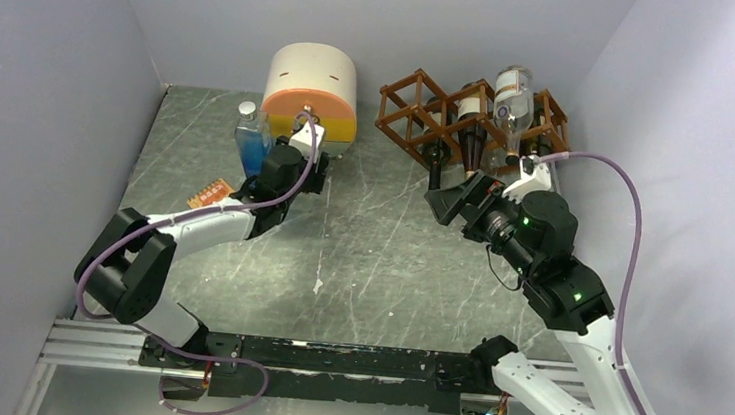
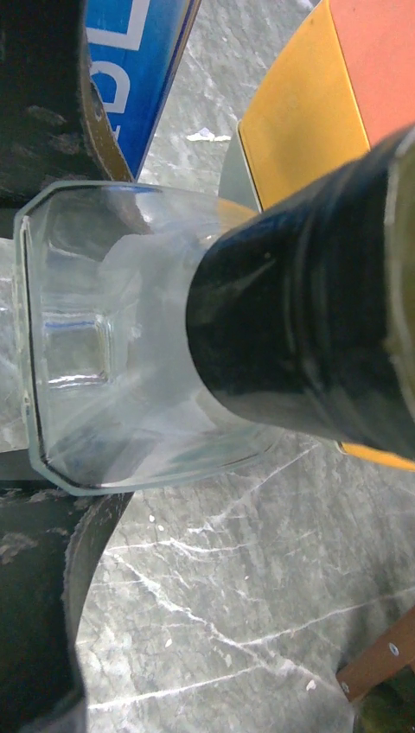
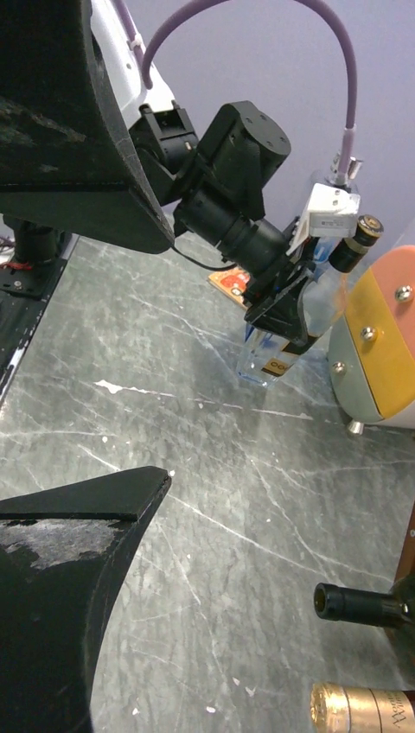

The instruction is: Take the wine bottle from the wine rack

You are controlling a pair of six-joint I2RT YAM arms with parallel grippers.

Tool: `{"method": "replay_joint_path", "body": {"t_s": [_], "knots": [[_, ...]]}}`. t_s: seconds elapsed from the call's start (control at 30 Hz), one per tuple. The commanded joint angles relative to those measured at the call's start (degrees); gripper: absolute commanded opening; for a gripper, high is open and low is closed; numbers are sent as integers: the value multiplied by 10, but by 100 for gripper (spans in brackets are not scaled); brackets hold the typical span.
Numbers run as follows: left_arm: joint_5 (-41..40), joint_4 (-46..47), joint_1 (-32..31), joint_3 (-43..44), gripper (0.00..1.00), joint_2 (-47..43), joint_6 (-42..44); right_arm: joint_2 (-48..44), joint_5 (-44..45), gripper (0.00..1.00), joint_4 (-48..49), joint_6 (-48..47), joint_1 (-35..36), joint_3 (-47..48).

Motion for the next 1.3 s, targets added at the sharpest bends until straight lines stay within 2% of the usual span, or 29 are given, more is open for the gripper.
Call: {"method": "replay_joint_path", "body": {"t_s": [0.0, 0.17, 0.4, 0.77, 0.97, 1.03, 1.2, 1.27], "knots": [[-39, 112, 0, 31, 7, -2, -16, 6, 4, 100, 17, -4, 2, -10], [-66, 134, 6, 25, 7, 18, -26, 21, 1, 100, 21, -14, 2, -7], [0, 153, 37, 22, 7, 34, -37, 28, -1, 100, 24, -25, 2, -8], [1, 152, 42, 18, 10, 45, -48, 36, -6, 100, 28, -28, 2, -2], [3, 141, 43, 19, 24, 44, -49, 28, -3, 100, 24, -25, 2, -7], [1, 147, 43, 14, 41, 38, -49, 28, 0, 100, 21, -26, 2, -3], [3, 153, 41, 6, 55, 29, -44, 27, 0, 100, 23, -27, 2, -1], [-1, 151, 41, 6, 64, 28, -43, 29, -2, 100, 23, -26, 2, -2]]}}
